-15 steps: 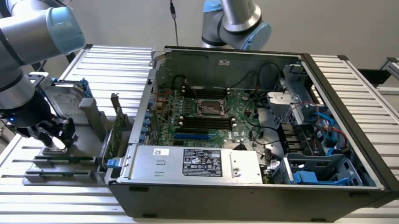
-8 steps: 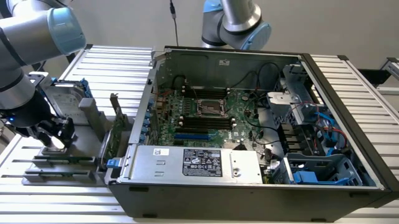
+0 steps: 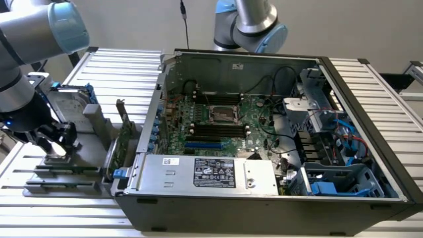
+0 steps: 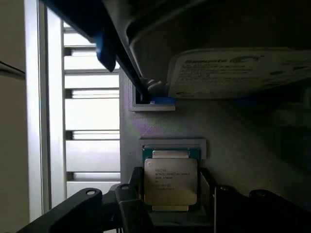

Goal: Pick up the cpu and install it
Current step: 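Pick up the cpu and move it towards the insertion slot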

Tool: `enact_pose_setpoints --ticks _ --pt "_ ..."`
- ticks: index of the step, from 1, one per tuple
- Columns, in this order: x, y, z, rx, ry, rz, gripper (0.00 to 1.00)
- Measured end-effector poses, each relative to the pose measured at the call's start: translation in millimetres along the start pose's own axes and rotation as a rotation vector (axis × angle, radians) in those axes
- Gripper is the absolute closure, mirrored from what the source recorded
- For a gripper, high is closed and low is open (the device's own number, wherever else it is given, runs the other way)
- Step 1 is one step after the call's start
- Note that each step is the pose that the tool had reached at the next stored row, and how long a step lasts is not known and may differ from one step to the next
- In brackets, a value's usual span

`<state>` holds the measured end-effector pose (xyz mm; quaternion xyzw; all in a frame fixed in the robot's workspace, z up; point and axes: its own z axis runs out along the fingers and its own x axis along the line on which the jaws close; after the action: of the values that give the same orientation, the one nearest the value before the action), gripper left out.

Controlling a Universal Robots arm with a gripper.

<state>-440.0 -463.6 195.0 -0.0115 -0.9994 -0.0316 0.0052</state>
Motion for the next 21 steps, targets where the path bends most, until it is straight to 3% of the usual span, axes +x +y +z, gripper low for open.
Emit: enact_pose_setpoints --ticks 10,21 --pt "-2.1 2.8 -43.4 0.0001 0.0031 -0.001 0.45" --pt "-16.1 6.4 -93.3 0.0002 0.0047 -0.012 0.45"
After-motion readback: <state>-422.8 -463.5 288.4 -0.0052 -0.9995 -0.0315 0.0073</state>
